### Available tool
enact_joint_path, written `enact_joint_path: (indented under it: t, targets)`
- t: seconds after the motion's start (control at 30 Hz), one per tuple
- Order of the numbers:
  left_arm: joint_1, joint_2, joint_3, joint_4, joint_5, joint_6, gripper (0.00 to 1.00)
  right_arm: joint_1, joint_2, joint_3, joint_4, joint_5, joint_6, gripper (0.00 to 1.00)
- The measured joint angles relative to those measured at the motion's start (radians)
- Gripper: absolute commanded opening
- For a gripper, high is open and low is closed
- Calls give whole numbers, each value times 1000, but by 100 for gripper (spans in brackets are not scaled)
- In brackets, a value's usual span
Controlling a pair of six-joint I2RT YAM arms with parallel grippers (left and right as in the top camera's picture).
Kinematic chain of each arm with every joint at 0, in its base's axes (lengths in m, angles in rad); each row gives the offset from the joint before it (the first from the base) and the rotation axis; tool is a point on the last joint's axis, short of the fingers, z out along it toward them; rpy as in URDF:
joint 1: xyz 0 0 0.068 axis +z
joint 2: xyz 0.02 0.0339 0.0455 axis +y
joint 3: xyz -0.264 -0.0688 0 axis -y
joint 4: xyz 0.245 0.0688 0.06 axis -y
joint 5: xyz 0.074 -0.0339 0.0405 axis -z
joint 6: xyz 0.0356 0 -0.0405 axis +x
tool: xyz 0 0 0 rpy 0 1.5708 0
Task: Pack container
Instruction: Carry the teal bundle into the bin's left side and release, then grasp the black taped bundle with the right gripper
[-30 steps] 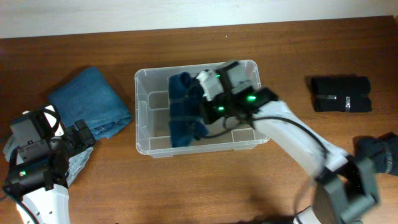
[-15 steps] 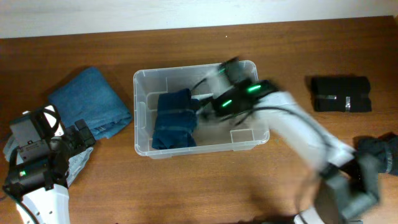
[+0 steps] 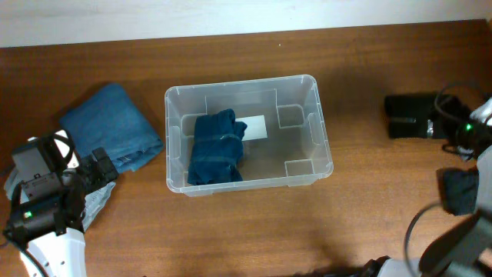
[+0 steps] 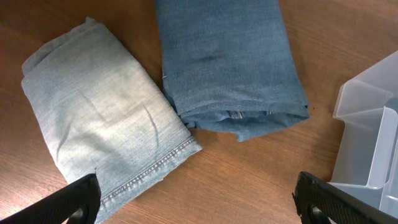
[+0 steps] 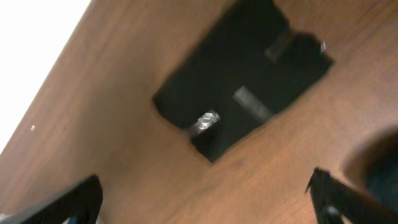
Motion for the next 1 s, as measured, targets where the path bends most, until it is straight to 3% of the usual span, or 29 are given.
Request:
enact_joint_path:
  t: [0.23, 0.33, 0.4, 0.47, 0.53, 0.87, 1.0]
  targets:
    - [0, 0, 0, 1, 0, 0, 100, -45, 277, -71, 250, -135, -25, 100]
    - [0, 0, 0, 2, 0, 0, 99, -43, 356, -72, 357, -158, -10, 87]
    - [0, 0, 0, 4, 0, 0, 99, -42, 390, -63, 432, -181, 3, 69]
    - [0, 0, 0, 8, 0, 0, 99, -38, 413, -61, 470, -189, 4, 28]
    - [0, 0, 0, 8, 0, 0, 99, -30, 431, -61, 487, -191, 10, 6]
    - [0, 0, 1, 15, 0, 0, 100, -2, 380, -63, 457, -282, 22, 4]
    - [0, 0, 1, 15, 0, 0, 99, 50, 175, -55, 252, -299, -40, 4]
